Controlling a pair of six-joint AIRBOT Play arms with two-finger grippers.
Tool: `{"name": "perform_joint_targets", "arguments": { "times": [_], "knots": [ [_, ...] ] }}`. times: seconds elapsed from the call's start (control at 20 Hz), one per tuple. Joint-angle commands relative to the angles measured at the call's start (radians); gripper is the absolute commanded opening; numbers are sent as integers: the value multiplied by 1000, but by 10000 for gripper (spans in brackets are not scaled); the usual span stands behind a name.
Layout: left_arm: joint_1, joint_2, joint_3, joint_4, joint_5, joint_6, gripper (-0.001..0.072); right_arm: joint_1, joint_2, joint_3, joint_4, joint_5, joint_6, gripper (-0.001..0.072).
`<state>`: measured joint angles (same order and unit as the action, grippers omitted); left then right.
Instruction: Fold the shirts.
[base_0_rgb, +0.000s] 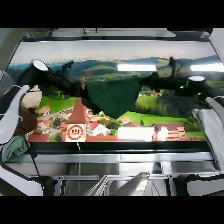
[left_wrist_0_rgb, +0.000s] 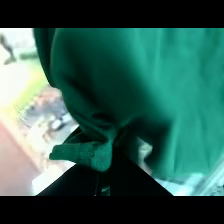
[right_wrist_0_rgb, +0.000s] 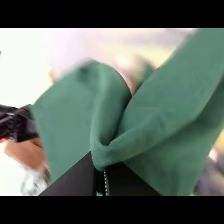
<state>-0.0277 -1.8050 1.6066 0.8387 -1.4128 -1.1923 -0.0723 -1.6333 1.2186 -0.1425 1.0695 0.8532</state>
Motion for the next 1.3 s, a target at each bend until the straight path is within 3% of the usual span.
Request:
{"name": "perform_joint_targets", "arguments": {
  "times": [0.0,0.25,0.4,0.55,0.75,0.95,1.05,1.15,1.25],
  "knots": [
    [78,168,119,-3,-140,-50,4,-92,197,110,-5,72,0,21],
    [223,500,275,-6,-157,-148,7,-278,632,123,-105,91,45,22],
    [239,700,295,-5,-148,-147,12,-246,838,123,-105,119,36,22],
    [238,856,273,10,-42,-138,14,-133,916,123,-205,13,8,22],
    [238,894,2,60,119,-117,15,52,732,121,-312,-63,3,22],
    [238,702,-246,49,329,-35,15,128,441,121,-394,-147,15,22],
    [237,543,-257,44,404,2,15,126,278,121,-396,-154,37,22],
    [214,369,-193,24,384,70,13,124,137,121,-396,-165,38,22],
    [195,230,-101,25,354,68,15,120,34,121,-396,-187,37,23]
  ]
}}
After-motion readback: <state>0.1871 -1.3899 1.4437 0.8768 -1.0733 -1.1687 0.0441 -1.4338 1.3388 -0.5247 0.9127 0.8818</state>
